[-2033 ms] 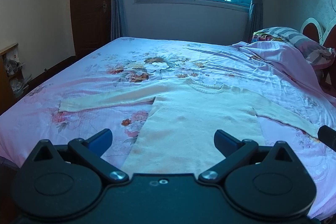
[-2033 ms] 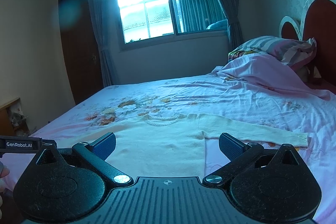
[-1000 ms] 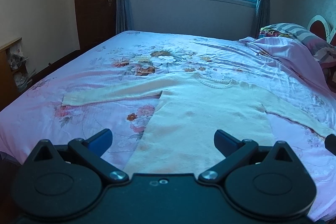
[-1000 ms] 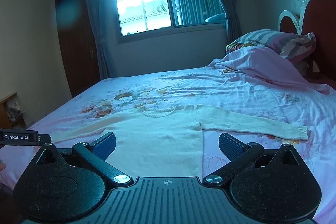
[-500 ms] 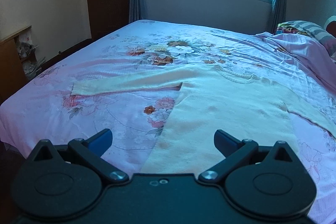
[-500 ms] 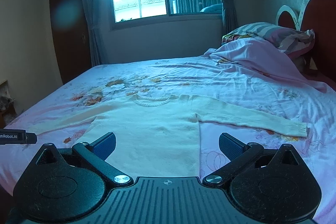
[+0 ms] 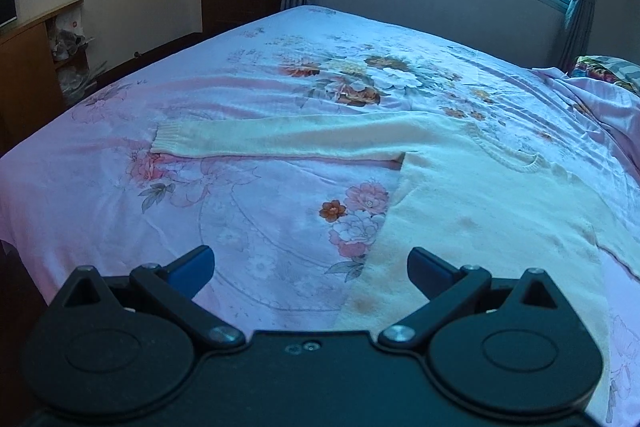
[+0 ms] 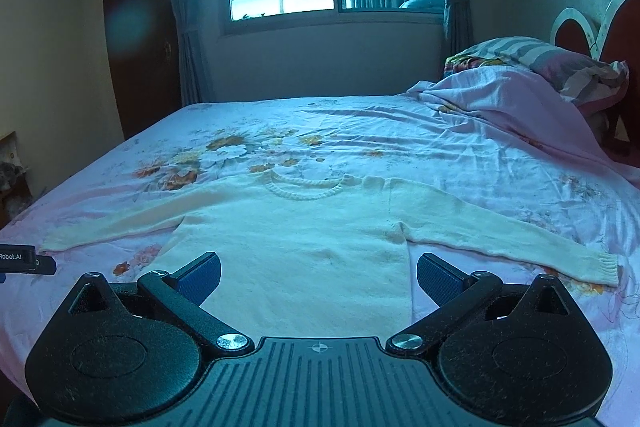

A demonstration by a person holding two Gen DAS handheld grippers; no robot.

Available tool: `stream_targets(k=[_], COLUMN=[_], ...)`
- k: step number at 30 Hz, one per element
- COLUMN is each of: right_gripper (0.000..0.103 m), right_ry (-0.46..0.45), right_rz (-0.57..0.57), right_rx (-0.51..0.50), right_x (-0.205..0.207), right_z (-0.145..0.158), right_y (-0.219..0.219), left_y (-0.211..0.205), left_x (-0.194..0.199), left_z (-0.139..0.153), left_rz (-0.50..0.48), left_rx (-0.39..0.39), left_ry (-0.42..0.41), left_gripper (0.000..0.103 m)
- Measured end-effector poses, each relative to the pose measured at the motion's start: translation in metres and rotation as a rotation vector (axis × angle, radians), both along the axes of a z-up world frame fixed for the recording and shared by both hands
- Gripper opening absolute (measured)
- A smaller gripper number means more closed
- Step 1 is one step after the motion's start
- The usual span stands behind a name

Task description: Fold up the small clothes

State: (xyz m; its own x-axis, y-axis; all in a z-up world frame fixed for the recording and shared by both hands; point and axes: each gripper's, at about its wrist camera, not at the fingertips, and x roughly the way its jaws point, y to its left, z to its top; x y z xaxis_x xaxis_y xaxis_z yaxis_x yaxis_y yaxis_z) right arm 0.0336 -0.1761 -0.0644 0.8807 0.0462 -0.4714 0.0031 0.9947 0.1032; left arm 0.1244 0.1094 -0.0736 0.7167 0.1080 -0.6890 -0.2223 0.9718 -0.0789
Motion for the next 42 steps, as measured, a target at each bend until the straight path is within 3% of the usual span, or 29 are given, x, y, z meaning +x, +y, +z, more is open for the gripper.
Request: stream_targets(k=[12, 15, 22, 27, 30, 35, 37, 40, 42], right_gripper=[0.103, 0.103, 0.103, 0.103, 0.103, 0.103, 0.103, 0.103, 0.103], right_ry=[0.062, 0.077, 0.114, 0.147, 0.162, 0.19, 0.198, 0.206, 0.208], right_rz=[0.045, 0.064, 0.091, 0.118, 0.131, 0.14, 0.14, 0.143, 0.149], right_rx=[-0.01, -0.025, -0.043, -0.053, -0.052, -0.053, -0.052, -0.05, -0.05], right_x=[0.071, 0.09, 0.13, 0.156, 0.168, 0.184, 0.188, 0.192, 0.193], right_z=[-0.023, -0.03, -0.048, -0.063, -0.071, -0.084, -0.089, -0.094, -0.096], right_y=[0.024, 0.034, 0.051, 0.065, 0.073, 0.081, 0.082, 0.083, 0.082], left_y=[0.07, 0.093, 0.17, 0.21, 0.226, 0.244, 0.251, 0.258, 0.25], left_x=[0.074, 0.094, 0.139, 0.157, 0.168, 0.187, 0.194, 0.198, 0.202], left_z=[-0.035, -0.047, -0.093, -0.119, -0.128, -0.136, -0.14, -0.145, -0.133], left_rz=[0.148, 0.185, 0.357, 0.46, 0.496, 0.535, 0.558, 0.584, 0.559], left_rx=[-0.085, -0.136, -0.455, -0.601, -0.646, -0.677, -0.679, -0.705, -0.62], left_ry=[0.092, 0.114, 0.136, 0.076, 0.036, -0.015, -0.023, -0.031, -0.03], left_gripper=[0.091, 0.09, 0.059, 0.04, 0.039, 0.03, 0.011, 0.003, 0.001])
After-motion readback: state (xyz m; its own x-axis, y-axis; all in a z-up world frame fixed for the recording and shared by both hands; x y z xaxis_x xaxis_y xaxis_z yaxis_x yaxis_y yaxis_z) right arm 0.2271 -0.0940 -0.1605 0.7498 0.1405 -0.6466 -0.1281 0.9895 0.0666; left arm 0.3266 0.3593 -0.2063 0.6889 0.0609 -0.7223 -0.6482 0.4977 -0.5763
